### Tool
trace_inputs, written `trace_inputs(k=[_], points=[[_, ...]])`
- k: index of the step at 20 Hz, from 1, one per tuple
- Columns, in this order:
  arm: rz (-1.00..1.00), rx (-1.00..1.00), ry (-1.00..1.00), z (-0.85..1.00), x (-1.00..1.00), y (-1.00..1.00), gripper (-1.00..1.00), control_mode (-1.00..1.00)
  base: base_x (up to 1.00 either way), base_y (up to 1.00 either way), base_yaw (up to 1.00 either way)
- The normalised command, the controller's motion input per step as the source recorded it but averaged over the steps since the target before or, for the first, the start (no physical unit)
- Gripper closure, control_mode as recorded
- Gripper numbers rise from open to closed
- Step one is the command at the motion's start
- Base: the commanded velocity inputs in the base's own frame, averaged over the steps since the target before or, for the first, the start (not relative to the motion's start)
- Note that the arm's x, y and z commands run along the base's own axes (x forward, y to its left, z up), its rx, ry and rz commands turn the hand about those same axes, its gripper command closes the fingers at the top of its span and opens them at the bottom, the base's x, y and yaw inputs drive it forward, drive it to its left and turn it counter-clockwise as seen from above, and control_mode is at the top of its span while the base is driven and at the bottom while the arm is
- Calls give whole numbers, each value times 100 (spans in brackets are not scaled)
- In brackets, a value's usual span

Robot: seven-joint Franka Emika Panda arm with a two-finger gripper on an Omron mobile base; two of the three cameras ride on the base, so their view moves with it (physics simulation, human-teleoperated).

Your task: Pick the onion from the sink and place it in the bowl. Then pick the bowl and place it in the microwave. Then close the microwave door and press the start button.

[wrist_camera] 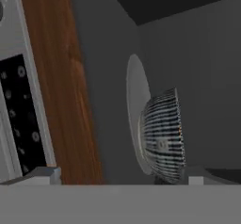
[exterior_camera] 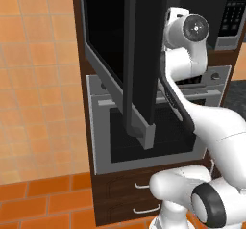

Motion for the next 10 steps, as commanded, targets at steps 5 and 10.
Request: trace_inputs(k=[5,10], points=[[0,-10,11,-94,-100,44,-100,-100,0,0,0],[0,-4,12,-86,-100,8,-100,-100,0,0,0]])
